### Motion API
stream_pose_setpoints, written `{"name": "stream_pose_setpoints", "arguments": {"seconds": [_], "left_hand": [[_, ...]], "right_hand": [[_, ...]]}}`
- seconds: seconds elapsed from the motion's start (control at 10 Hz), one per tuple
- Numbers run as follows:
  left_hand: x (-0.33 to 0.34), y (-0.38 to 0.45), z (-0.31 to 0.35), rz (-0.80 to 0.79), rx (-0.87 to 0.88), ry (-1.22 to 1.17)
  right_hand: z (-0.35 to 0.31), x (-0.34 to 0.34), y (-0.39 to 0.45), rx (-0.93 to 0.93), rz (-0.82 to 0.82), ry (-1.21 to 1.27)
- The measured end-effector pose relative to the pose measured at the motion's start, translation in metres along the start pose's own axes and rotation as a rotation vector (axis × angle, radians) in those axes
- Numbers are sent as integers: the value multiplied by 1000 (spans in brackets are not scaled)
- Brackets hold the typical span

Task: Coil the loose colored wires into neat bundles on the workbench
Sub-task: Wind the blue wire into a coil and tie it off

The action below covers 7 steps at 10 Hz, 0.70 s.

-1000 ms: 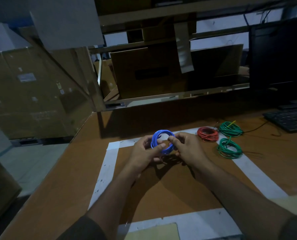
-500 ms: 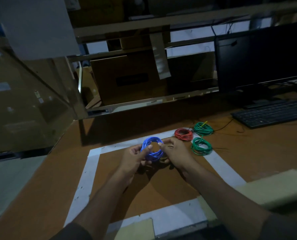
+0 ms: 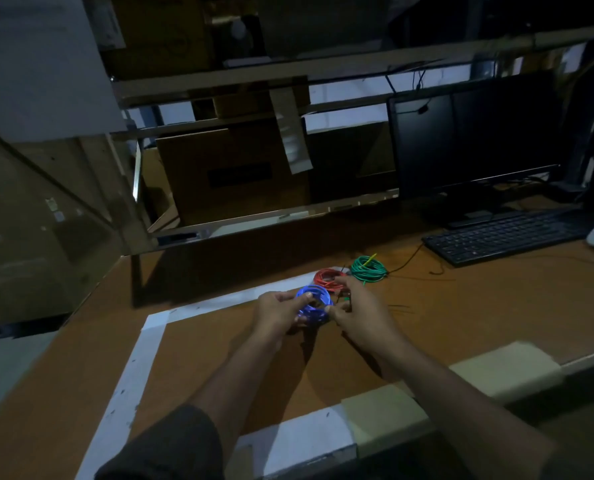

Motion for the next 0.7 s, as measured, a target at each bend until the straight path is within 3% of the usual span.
{"name": "stream_pose_setpoints", "arguments": {"seconds": [0.1, 0.2, 0.4, 0.5, 0.7], "left_hand": [[-4, 1, -1, 70, -8, 65], [-10, -2, 4, 116, 2, 196], [-24, -13, 2, 139, 31, 226], [-33, -26, 9, 166, 82, 248], [-48, -53, 34, 210, 265, 399]], "right_hand": [[-2, 3, -4, -21, -47, -128], [-4, 4, -6, -28, -17, -199], [-9, -6, -14, -74, 92, -389], [-18, -15, -23, -92, 176, -545], [-45, -26, -38, -194, 235, -553]]}}
Point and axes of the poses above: each hand's wrist, its own y-axis towards the middle knuckle, its own x-axis out of the palm, z = x × y, the point moved 3 cm from there along y, towards the middle knuckle, and after that the axes turned 9 degrees about -z, right-handed, at the moved point
